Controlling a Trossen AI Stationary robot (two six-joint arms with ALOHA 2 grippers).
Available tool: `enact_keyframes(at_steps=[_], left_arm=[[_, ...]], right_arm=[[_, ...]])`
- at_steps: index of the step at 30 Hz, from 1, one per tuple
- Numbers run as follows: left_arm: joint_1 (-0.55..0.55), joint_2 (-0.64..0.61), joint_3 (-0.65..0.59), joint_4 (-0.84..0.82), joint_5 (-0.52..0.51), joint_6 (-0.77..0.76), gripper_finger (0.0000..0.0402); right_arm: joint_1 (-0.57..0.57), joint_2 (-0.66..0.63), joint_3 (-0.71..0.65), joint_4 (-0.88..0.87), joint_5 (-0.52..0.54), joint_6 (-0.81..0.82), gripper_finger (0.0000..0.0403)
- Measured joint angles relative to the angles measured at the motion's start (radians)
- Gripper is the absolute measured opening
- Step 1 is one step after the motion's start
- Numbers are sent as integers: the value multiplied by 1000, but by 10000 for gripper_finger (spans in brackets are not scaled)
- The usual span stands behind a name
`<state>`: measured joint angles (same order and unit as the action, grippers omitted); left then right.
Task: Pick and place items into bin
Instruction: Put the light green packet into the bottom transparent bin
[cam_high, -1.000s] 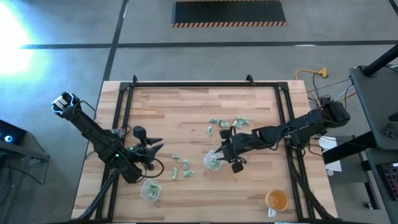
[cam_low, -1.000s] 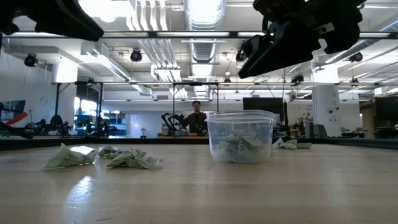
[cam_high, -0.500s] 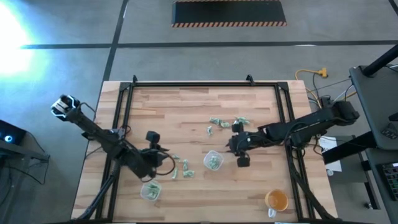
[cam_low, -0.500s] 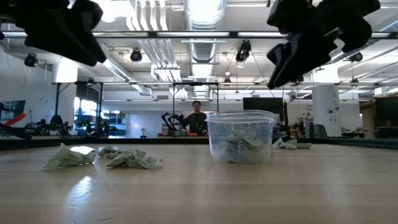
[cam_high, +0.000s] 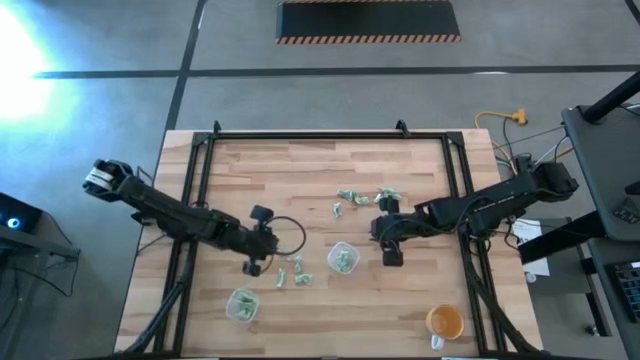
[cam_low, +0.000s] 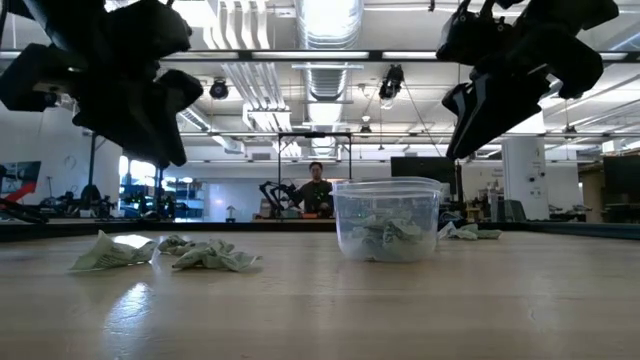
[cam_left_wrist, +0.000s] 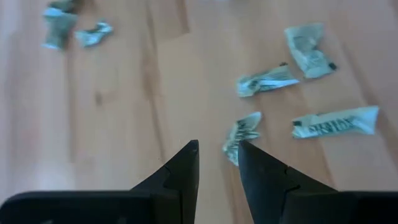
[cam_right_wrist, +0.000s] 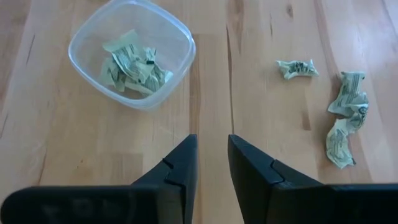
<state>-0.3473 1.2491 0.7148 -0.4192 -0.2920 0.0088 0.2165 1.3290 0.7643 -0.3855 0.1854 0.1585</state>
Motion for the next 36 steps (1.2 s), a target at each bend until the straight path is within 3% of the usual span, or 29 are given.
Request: enact_keyframes(at_steps=[9,14,36], left_arm=[[78,4,-45,98,124,52,95],[139,27,-86,173,251,103,95],[267,227,-85,228,421,108,95]], right_arm=[[0,4,-2,3,0,0,72],[0,4,-2,8,-1,0,78],[0,4,-18,24,-2,0,68]])
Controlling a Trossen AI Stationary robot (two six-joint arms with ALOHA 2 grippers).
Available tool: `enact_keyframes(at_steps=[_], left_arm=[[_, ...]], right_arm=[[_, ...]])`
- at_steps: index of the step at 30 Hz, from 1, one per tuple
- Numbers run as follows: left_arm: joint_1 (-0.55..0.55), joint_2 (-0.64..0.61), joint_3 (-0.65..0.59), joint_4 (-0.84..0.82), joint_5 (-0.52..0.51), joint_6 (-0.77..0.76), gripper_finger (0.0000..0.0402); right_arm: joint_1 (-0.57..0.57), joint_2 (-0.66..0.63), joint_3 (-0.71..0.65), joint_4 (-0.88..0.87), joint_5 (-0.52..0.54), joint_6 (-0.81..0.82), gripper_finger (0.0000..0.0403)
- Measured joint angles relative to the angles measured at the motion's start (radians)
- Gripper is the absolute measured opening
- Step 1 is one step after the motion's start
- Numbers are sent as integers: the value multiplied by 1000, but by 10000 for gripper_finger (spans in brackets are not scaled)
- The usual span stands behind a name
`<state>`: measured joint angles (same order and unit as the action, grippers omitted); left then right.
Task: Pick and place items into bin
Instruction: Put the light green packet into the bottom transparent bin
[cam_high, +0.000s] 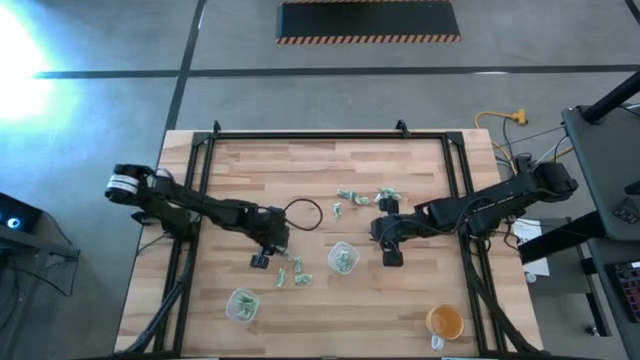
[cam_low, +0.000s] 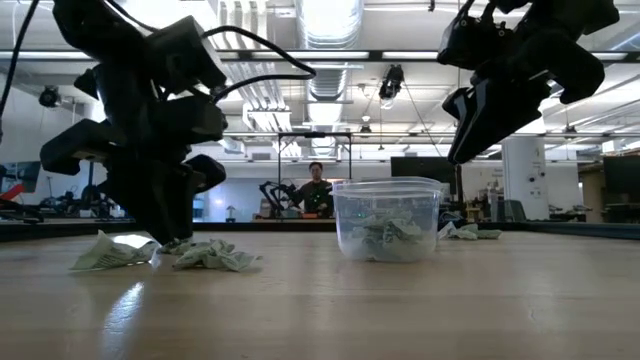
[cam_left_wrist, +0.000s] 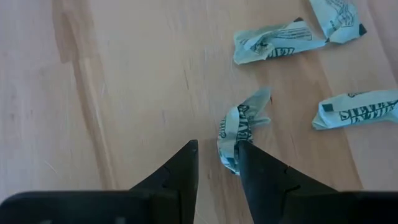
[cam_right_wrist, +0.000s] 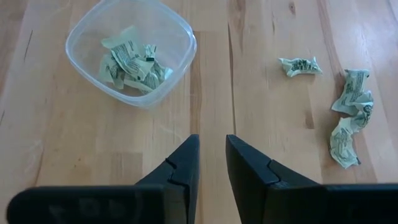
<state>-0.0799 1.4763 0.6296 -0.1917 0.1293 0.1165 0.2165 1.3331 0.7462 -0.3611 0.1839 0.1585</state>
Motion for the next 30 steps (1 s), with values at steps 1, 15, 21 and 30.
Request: enact_keyframes(at_steps=[1,15,21,30], left_arm=[[0,1,0,0,2,-1,95],[0,0,0,-4,54,-4,54],[0,0,0,-10,54,-4,6],[0,-45,7,-10,24,0,1]], right_arm=[[0,0,-1,-1,0,0,69],[0,0,-11,2,0,0,75],[0,0,-12,2,0,0,68],[0,0,-12,2,0,0,74]])
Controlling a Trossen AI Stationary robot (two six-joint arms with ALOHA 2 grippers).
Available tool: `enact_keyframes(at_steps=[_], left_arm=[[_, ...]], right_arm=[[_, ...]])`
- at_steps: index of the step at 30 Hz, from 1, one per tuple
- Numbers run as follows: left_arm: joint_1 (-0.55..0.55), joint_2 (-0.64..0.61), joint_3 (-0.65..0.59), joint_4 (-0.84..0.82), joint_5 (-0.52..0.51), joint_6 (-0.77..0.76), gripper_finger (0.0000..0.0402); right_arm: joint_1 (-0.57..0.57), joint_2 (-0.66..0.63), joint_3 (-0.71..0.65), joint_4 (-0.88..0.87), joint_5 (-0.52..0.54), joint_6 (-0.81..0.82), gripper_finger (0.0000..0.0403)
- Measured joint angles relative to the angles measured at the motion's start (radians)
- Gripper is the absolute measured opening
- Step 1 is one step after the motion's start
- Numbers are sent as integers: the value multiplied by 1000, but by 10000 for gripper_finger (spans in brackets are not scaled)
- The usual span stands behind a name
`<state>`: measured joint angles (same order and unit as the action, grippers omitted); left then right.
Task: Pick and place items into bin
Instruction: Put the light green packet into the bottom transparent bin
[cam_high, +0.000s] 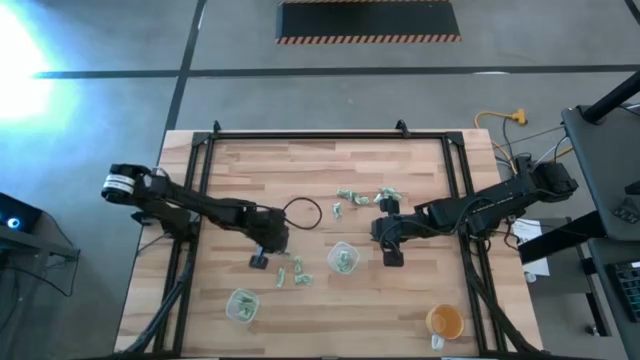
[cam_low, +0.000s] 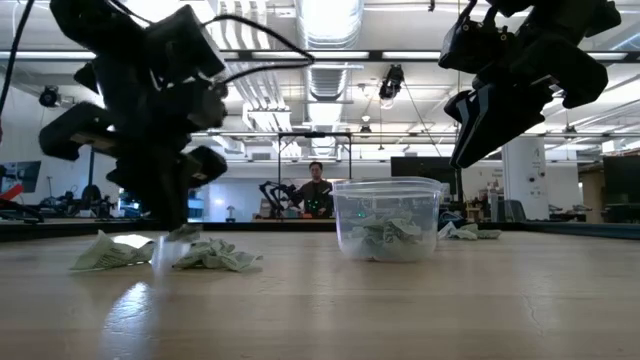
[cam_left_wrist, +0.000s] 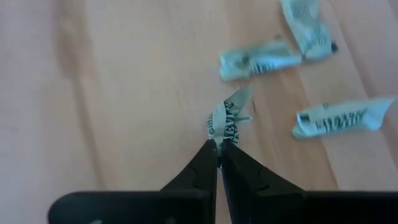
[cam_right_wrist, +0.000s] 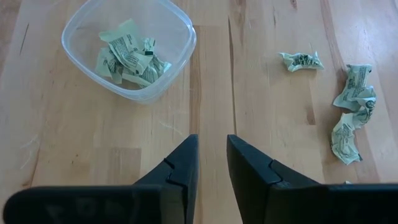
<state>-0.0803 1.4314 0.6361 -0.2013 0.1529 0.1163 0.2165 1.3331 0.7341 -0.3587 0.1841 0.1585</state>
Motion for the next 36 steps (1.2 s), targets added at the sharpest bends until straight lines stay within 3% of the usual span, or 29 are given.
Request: enact_keyframes(at_steps=[5,18,36], left_arm=[[-2,-84,2,2,-48,2,0],[-108,-262,-5,-87,-57,-4,0],[-316,-407,-5,-289,-57,-297,0]], right_arm=[[0,0,-3,0,0,0,67],[0,0,-8,2,0,23,63],[0,0,-9,4,0,26,58]])
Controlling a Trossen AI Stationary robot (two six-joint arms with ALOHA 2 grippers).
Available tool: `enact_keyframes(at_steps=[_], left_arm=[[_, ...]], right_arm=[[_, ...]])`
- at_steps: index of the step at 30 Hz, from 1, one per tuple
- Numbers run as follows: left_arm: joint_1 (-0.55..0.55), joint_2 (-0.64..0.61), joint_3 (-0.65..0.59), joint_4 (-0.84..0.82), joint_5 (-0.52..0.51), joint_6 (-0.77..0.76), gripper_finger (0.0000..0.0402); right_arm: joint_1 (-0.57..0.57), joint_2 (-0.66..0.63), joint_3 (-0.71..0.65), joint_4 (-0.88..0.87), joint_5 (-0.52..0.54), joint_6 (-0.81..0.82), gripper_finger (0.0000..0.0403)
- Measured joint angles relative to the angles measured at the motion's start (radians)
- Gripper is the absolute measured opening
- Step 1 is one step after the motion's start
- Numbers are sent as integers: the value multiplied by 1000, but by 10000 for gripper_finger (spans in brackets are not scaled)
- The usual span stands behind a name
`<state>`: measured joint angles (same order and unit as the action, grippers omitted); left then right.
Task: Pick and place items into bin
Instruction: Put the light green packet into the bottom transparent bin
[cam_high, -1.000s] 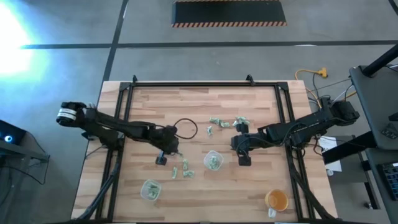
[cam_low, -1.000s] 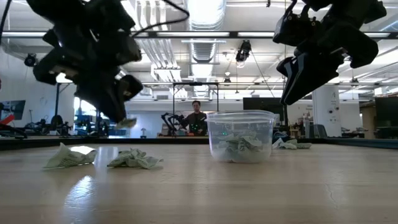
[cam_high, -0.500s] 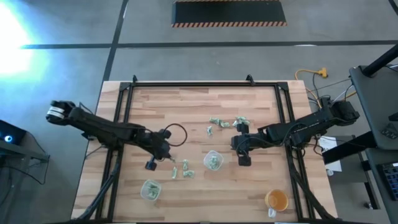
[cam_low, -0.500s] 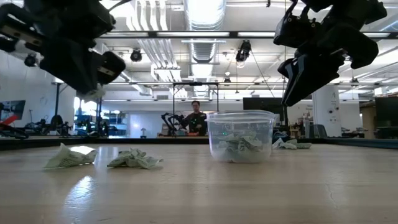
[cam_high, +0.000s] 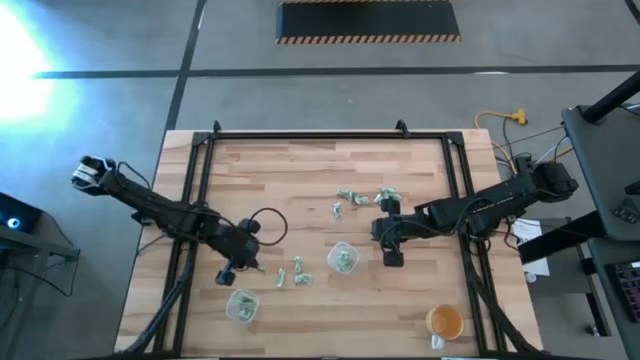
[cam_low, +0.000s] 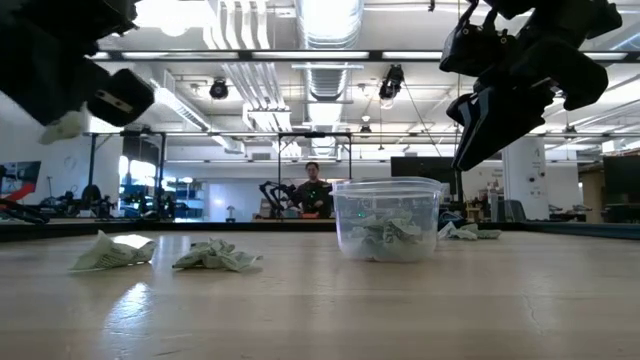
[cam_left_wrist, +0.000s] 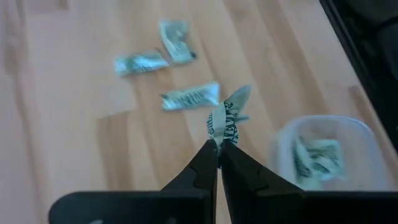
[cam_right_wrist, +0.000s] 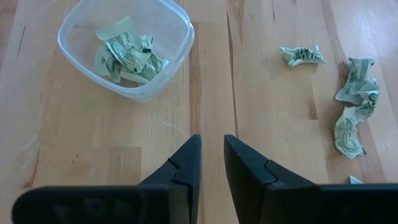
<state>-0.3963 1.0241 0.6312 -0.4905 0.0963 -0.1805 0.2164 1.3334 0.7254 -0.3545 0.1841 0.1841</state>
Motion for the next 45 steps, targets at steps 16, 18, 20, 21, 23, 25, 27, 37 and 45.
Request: enact_keyframes(at_steps=[16,18,20,21,23,25,27,37,45], left_arm=[[-266,2,0,15,-59,-302,0],[-295,2,0,36,-77,-325,0],[-322,11,0,75,-84,-337,0],[-334,17,0,92,-87,-337,0],[-355,38,0,123,-100,-337,0],[-369,73,0,151,-104,-339,0],[-378,114,0,183,-105,-339,0],[-384,227,39,191,-68,-345,0],[-383,200,39,121,-118,-424,0]], right_arm=[[0,0,0,5,0,0,57],[0,0,0,8,0,0,57],[0,0,0,12,0,0,57],[0,0,0,14,0,0,57],[0,0,0,21,0,0,57],[0,0,0,21,0,0,57],[0,0,0,22,0,0,57],[0,0,0,30,0,0,57],[0,0,0,32,0,0,57]])
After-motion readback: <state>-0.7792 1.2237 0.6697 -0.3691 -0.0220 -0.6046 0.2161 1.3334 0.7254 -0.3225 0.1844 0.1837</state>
